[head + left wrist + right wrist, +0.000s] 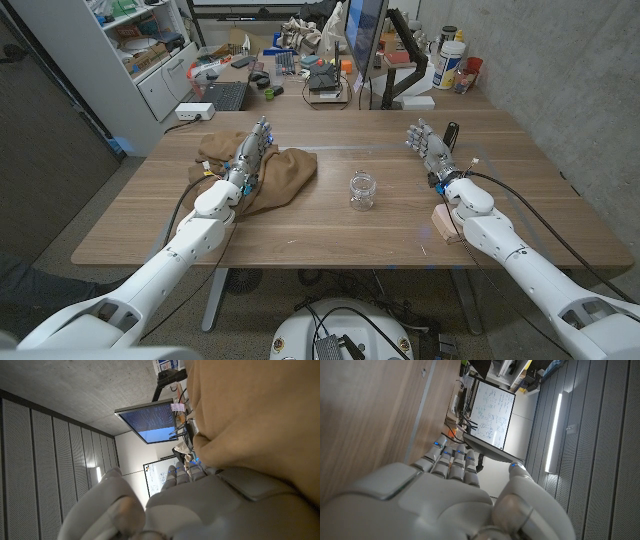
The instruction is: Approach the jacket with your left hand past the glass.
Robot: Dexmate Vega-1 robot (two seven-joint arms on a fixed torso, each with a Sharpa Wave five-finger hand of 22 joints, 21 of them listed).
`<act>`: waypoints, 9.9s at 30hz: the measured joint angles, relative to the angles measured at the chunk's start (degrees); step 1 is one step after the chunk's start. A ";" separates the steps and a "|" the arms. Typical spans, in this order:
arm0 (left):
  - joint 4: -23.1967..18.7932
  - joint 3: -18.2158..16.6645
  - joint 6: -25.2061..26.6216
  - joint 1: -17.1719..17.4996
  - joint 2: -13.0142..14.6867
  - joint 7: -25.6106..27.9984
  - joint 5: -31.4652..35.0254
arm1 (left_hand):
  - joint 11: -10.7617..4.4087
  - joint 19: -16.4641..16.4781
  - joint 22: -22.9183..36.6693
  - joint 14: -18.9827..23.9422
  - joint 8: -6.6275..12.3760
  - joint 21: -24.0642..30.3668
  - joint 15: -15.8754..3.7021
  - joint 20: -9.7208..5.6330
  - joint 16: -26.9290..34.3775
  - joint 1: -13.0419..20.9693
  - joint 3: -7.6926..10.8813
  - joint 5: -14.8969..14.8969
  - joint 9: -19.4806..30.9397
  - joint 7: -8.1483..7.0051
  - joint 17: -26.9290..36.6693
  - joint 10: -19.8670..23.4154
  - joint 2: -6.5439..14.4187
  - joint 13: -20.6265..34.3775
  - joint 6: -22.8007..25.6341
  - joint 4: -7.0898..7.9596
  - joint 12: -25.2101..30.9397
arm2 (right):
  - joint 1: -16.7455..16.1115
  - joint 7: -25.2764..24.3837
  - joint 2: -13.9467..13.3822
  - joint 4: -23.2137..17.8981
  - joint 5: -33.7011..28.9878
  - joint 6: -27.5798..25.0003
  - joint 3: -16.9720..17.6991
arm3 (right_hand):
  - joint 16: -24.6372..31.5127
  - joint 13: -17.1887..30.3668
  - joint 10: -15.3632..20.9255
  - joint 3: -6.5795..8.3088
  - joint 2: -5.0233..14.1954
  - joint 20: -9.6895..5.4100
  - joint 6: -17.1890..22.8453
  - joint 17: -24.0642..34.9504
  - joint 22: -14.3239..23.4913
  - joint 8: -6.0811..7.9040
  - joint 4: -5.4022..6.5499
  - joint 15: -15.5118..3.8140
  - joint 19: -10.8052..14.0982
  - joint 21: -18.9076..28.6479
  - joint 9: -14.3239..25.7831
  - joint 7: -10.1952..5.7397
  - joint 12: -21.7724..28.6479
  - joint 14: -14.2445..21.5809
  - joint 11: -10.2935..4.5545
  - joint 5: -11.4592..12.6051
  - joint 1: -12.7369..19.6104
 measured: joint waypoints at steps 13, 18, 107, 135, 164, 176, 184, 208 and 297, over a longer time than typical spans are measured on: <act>-0.19 -0.04 0.85 -0.47 0.12 0.24 -0.10 | -0.33 0.01 -0.01 -0.19 0.00 0.00 -0.36 0.00 0.00 0.23 0.00 0.00 -0.01 -0.23 -0.01 0.33 0.23 0.00 0.22 0.00 0.00 | -0.28 3.46 4.46 0.71 -5.21 -2.53 5.25 | 0.00 0.00 0.19 -0.02 0.17 0.21 0.30 -0.01 -0.01 0.00 -0.02 0.22 0.20 0.00 -0.01 -0.31 0.00 0.21 0.19 0.00 0.17; -0.18 -0.08 1.02 -0.74 0.21 0.21 -0.18 | -0.32 0.01 -0.01 -0.19 0.00 0.00 -0.36 0.00 0.00 0.23 0.00 0.00 -0.01 -0.23 -0.01 0.33 0.23 -0.16 0.22 0.00 0.00 | -0.44 4.44 5.73 0.94 -6.64 -3.16 6.66 | 0.00 0.00 0.22 -0.02 0.17 -0.01 0.62 -0.01 -0.01 0.00 -0.02 -0.09 0.42 -0.01 -0.01 -0.62 0.00 0.51 0.17 0.00 0.17; -17.51 -3.99 -1.28 4.06 7.70 2.40 3.70 | -0.61 -1.20 -0.03 1.60 0.22 -0.01 -0.61 0.62 0.21 0.98 -0.25 0.90 -0.03 -0.64 -0.03 1.68 0.99 -0.15 2.47 -0.25 0.66 | 0.23 8.41 9.06 2.82 -11.11 -1.97 11.48 | 0.00 -0.02 1.10 -0.34 0.16 0.10 0.91 -0.14 -0.03 0.00 -0.34 -0.30 1.74 -2.48 -0.04 -0.93 0.00 1.32 -0.12 0.00 0.16; -26.52 -9.36 1.87 12.61 13.28 7.38 5.06 | -0.11 -0.98 -0.03 2.27 0.22 0.00 -0.40 0.84 0.21 1.28 -0.49 0.89 -0.03 -0.63 -0.03 2.40 1.28 -0.14 3.09 -0.48 0.66 | 3.00 11.20 10.10 7.21 -12.13 -0.96 11.51 | 0.00 -0.03 1.10 -0.59 0.17 0.10 1.21 -0.14 -0.03 0.00 -0.58 -0.51 2.14 -2.79 -0.04 -1.23 0.00 1.52 -0.12 0.00 0.16; -30.89 -16.63 2.03 20.46 16.47 9.20 5.26 | -0.31 -0.99 -0.04 2.47 0.22 0.00 -0.59 0.83 0.21 1.51 -0.73 0.89 -0.04 -0.32 -0.03 2.59 1.51 -0.14 3.39 -0.73 0.66 | 5.82 12.04 11.99 11.43 -13.97 -0.73 11.36 | 0.00 -0.03 1.40 -0.58 0.47 0.11 1.21 -0.13 -0.03 0.00 -0.58 -0.50 2.14 -3.62 -0.04 -1.23 0.00 1.52 -0.43 0.00 -0.14; -33.80 -20.29 3.14 24.81 17.08 10.89 6.58 | -0.31 -0.99 -0.04 2.47 0.22 0.00 -0.59 0.83 0.21 1.51 -0.73 0.89 -0.04 -0.54 -0.03 2.59 1.52 -0.14 3.60 -0.73 0.66 | 6.75 12.89 12.49 13.00 -14.41 -0.43 11.49 | 0.00 -0.03 1.40 -0.58 0.47 0.10 1.21 -0.14 -0.04 0.00 -0.58 -0.50 2.78 -3.83 -0.04 -1.23 0.00 1.52 -0.43 0.00 -0.14; -35.85 -22.42 5.22 26.99 17.39 12.24 8.29 | -0.31 -0.99 -0.04 2.47 0.22 0.00 -0.59 0.83 0.21 1.51 -0.86 0.90 -0.04 -0.53 -0.03 2.59 1.51 -0.14 3.60 -0.78 0.66 | 7.29 13.55 12.77 13.87 -14.47 0.63 11.90 | 0.00 -0.03 1.40 -0.76 0.46 0.10 1.53 -0.13 -0.04 0.00 -0.76 -0.82 2.77 -4.05 -0.04 -1.55 0.00 1.83 -0.43 0.00 -0.14; -38.79 -26.20 11.29 29.51 17.97 14.35 13.55 | -0.32 -0.99 -0.04 2.47 0.22 0.00 -0.59 0.82 0.21 1.73 -1.22 0.89 -0.04 -0.74 -0.03 2.59 1.74 -0.14 3.80 -0.71 0.66 | 7.98 14.25 12.95 14.72 -14.46 2.07 12.44 | 0.00 -0.03 2.13 -0.82 0.46 0.10 1.75 -0.13 -0.03 0.00 -0.82 -0.81 3.99 -4.46 -0.04 -1.32 0.45 2.45 -0.52 0.00 -0.14; -42.03 -24.31 33.71 23.10 28.11 14.55 32.86 | -2.06 -0.70 -0.04 3.79 0.66 0.00 -1.91 1.99 0.21 4.30 -1.45 1.78 -0.04 -2.06 -0.03 3.91 2.79 -0.14 6.57 -1.75 0.66 | 3.34 9.28 11.64 8.94 -13.92 2.36 12.01 | 0.00 -0.03 3.15 -1.22 0.62 0.09 2.24 -0.13 0.26 0.00 -1.21 -1.01 4.81 -6.45 -0.04 -1.65 0.45 3.06 -0.73 0.00 -0.76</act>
